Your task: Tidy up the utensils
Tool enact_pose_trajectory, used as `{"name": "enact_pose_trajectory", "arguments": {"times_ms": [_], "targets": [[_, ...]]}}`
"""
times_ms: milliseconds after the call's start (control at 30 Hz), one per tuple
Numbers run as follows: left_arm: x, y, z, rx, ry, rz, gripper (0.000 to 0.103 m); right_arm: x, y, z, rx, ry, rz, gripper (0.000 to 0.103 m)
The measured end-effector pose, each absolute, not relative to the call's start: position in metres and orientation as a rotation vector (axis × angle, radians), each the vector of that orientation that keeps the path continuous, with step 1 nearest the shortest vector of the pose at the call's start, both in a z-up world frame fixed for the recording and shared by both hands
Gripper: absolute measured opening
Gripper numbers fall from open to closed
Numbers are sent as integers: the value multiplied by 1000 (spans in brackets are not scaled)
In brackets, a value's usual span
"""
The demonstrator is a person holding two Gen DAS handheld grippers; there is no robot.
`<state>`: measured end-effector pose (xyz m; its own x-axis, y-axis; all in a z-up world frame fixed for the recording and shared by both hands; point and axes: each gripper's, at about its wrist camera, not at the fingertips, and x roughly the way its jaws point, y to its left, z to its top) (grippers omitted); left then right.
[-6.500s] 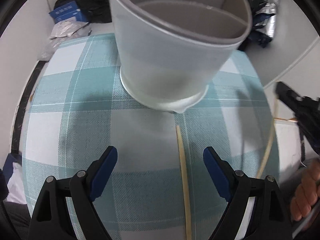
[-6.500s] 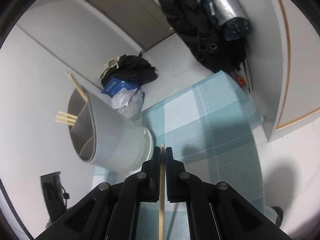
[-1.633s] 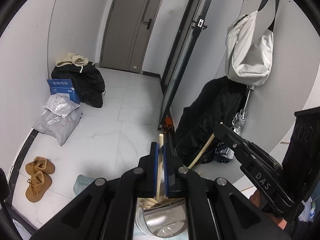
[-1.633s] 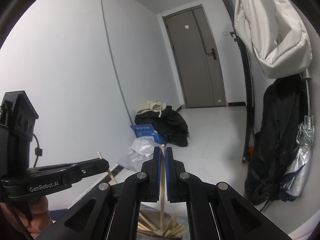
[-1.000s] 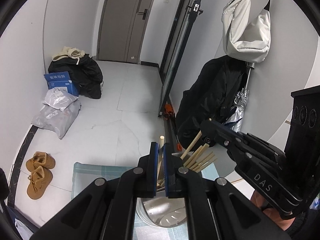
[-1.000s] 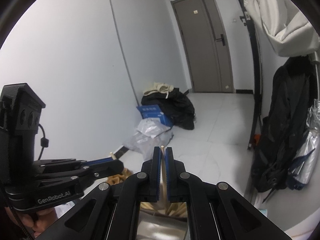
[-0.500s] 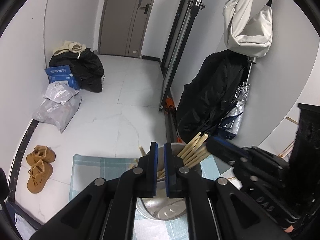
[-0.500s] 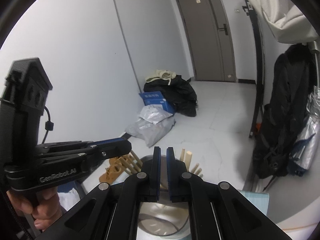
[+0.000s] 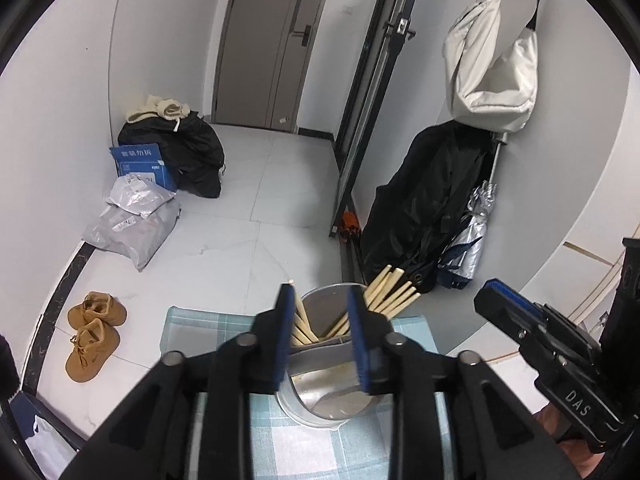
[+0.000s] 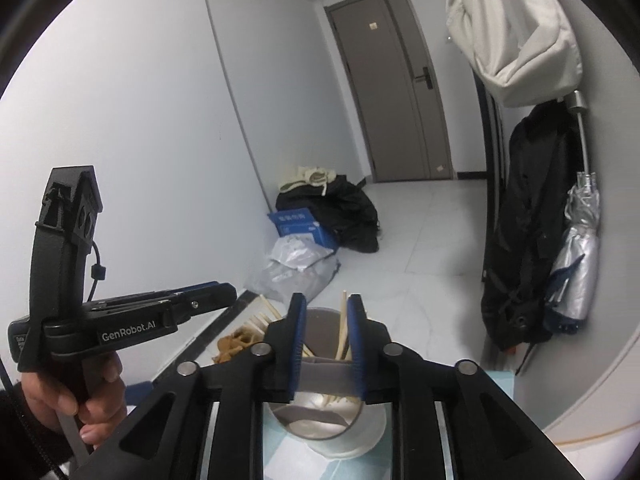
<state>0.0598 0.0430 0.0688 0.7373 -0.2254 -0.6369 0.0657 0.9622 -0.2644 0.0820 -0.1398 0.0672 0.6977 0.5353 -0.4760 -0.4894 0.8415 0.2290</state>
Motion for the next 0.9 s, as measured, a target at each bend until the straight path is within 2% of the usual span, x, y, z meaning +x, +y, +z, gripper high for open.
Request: {"name": "enact_pose_trajectory", "arguments": {"times_ms": [33,100,167,300,333,400,500,833,900], "targets": [[56,43,70,-230,716,-149,30,77,-141,68,88,551,570,26],[48,43,74,-227,691,-136,46,70,-144,69,88,539,565,36],[39,44,77,-217,656,-111,56,60,-147,69,93,520,561,44],[24,45,79,-197,601,-58,73,48,-153,65,94,512,534,51],[21,47,79,-198,594,-48,75,44,-154,64,94,509,530,52],[16,50,77,-202,577,-23,80,38,-157,62,92,498,524,63],[10,55,72,-210,559,5,85,27,-160,59,91,472,514,70],[-7,58,56,-180,504,27,95,4,-161,45,64,415,478,86],[-8,57,54,-172,496,32,100,1,-162,43,69,409,463,90]]}}
